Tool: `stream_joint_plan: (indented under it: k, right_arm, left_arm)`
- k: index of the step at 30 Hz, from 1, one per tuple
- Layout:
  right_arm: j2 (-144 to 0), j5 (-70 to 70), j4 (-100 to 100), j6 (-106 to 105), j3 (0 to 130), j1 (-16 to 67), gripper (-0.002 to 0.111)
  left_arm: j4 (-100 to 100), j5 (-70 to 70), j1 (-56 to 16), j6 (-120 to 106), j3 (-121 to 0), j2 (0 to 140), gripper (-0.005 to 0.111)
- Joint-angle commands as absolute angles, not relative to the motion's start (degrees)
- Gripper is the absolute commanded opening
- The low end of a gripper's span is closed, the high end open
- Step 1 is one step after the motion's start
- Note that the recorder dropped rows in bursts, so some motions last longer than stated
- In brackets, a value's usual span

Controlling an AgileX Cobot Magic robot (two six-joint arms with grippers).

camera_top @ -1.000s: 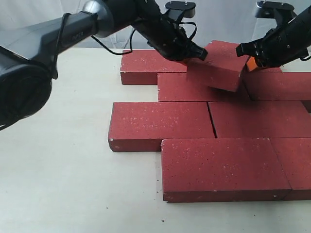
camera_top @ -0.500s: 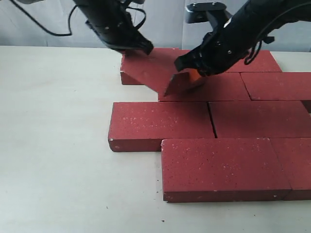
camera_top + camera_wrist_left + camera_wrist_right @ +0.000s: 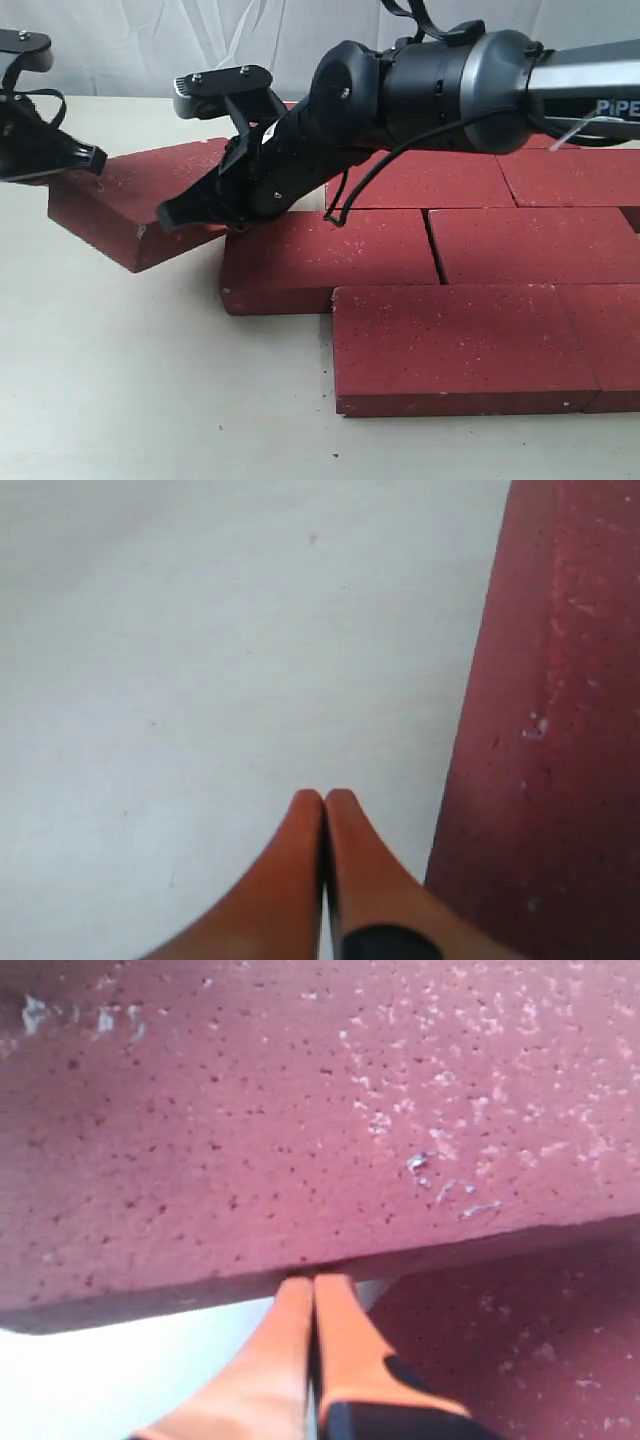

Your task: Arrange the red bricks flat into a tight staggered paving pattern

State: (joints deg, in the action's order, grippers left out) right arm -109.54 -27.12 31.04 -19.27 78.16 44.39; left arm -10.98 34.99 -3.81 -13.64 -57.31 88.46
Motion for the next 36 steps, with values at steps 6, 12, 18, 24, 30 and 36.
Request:
stream_joint_plan:
  k: [6,12,18,24,30,36]
  right_arm:
    - [-105.57,-36.32,30.06,-19.39,78.62,44.01,-0.001]
    - [-105.57,-47.61,30.17,-19.50,78.62,45.20,-0.001]
    - [-105.95,-43.56,26.57,-20.61,78.35,50.81,-0.001]
    - [-110.74,-33.63,27.66,-16.18,79.75,52.02,-0.001]
    - [-118.70,-38.73,23.77,-13.98,90.54,52.02,-0.001]
    - [-125.31,-39.40,22.20,-11.92,98.03,52.02,-0.001]
  left_arm:
    - [-12.15,31.83,5.17,-10.32,-48.19,75.99,0.000]
    - [-18.98,33.61,1.98,-15.30,-41.73,69.99,0.000]
    - [-22.78,26.41,0.11,-16.57,-38.28,69.71,0.000]
    - [-26.23,23.28,0.11,-16.86,-38.17,69.42,0.000]
    - [-27.22,21.85,0.11,-16.86,-38.17,69.42,0.000]
    - [-28.65,21.87,0.11,-16.86,-38.17,69.42,0.000]
